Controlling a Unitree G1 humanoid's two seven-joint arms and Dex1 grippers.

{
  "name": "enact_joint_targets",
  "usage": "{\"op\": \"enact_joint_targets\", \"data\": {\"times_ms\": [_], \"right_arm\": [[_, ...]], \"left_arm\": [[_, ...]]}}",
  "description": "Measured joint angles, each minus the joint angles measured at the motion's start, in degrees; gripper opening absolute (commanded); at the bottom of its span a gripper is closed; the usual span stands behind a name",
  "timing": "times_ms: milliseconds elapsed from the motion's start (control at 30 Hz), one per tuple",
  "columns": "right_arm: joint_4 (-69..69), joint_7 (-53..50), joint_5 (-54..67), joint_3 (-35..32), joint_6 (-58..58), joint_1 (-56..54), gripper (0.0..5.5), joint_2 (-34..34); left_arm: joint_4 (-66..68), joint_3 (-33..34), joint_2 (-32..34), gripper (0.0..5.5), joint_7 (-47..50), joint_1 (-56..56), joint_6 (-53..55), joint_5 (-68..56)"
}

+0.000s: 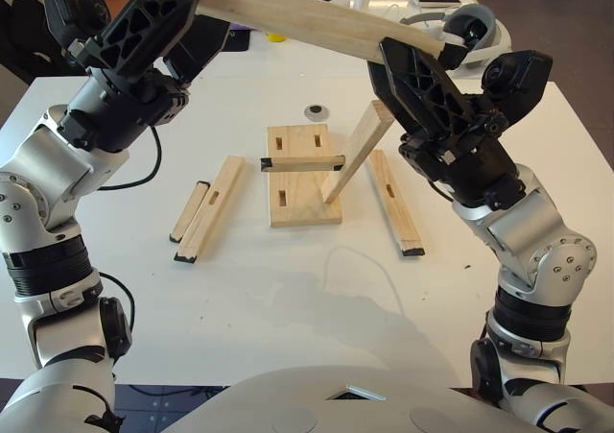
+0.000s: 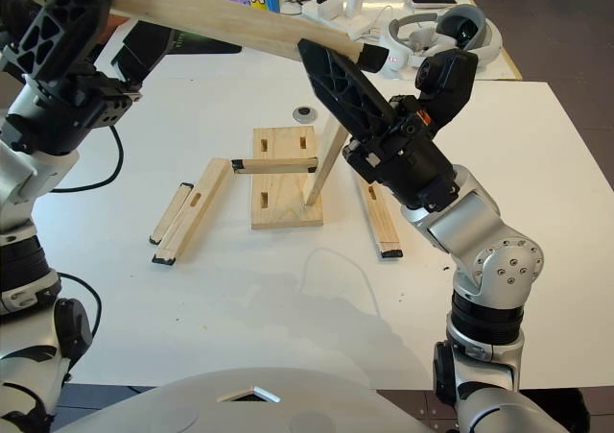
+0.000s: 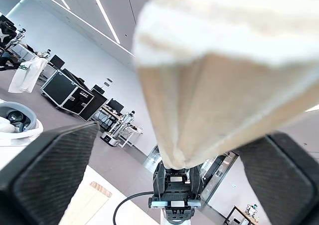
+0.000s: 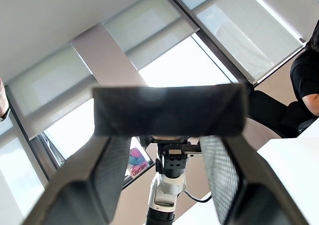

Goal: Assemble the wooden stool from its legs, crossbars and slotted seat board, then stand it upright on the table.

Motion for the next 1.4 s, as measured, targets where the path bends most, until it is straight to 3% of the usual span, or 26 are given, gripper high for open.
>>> {"op": "enact_joint_targets", "data": {"times_ms": [433, 1100, 1200, 1400], "right_arm": [[0.0, 0.09, 0.02, 0.34, -0.39, 1.4, 2.07, -1.3], [-0.22, 10.01, -9.24, 5.72, 3.52, 5.01, 2.07, -6.88], [-0.46, 11.42, -12.01, 7.0, 4.56, 5.8, 2.67, -7.8], [-0.13, 14.8, -22.59, 7.54, 6.52, 7.52, 2.82, -12.41]], "left_arm": [[0.0, -0.13, 0.19, 2.09, -1.57, 0.02, 0.63, 0.22], [0.97, 0.18, -0.31, 2.05, -1.3, 0.63, 0.58, 1.51], [0.57, 0.21, -0.58, 2.05, -0.86, 1.1, 0.46, 2.19], [0.04, 1.7, -0.67, 2.05, 0.18, 1.52, -2.05, 3.65]]}}
